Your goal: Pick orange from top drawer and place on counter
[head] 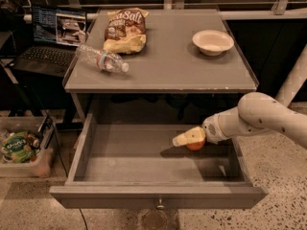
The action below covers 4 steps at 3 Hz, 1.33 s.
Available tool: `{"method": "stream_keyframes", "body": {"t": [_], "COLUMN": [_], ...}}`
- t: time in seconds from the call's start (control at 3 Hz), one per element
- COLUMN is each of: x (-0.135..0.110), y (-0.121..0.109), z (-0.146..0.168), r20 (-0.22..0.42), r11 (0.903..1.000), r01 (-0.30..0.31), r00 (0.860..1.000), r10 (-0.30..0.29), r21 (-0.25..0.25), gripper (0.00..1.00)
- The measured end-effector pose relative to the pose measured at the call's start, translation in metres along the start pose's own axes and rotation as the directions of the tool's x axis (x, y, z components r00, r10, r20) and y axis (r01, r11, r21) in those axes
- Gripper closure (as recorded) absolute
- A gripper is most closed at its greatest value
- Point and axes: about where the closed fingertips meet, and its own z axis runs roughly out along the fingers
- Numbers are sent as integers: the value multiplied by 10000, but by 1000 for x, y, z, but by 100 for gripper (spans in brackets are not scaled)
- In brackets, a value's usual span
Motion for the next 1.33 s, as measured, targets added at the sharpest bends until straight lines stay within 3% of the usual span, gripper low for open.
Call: {"method": "stream_keyframes", "body": {"t": [0.67,1.33], "x": [1,17], "y": [-20,-26], "z": [11,23], "r20": [-33,-402], "r11": [9982,9962], "r01": [-254,-751], "r00": [9997,9962], "r10": [256,769], "r21": [538,447], "gripper": [0,0]}}
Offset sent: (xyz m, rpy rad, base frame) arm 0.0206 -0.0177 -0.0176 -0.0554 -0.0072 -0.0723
